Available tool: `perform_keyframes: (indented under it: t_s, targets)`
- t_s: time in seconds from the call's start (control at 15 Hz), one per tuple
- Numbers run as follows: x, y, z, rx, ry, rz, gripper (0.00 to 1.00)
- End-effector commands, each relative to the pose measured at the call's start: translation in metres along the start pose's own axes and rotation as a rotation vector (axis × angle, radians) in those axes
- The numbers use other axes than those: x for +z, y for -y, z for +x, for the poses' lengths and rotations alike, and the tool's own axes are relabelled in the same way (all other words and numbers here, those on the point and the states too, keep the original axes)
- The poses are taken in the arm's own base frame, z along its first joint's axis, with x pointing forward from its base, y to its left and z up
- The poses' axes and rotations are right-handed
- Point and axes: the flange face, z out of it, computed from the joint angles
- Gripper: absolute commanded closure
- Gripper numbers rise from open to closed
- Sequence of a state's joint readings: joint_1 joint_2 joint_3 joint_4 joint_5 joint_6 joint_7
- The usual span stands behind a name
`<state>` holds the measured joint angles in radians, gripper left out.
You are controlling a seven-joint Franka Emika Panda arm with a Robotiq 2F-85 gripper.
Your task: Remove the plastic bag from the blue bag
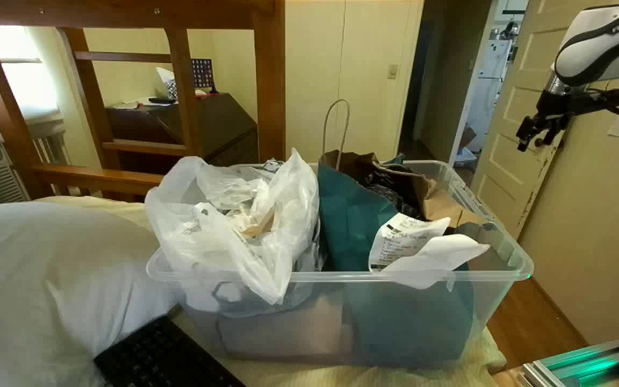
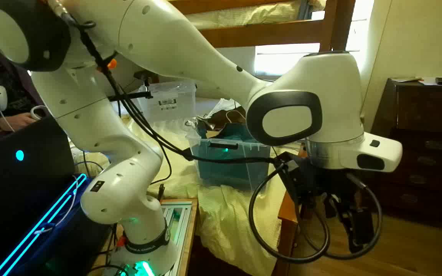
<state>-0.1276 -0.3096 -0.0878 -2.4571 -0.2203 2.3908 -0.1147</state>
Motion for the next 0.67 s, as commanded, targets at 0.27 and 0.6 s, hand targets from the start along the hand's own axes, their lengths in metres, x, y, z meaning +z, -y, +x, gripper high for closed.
perform_keyframes:
  t_s: [0.27, 0.6]
  targets:
    - [-0.001, 0.0, 0.0, 0.0, 0.001, 0.0, 0.0]
    - [-0.021, 0.035, 0.007, -0.069, -0.048, 0.019, 0.0]
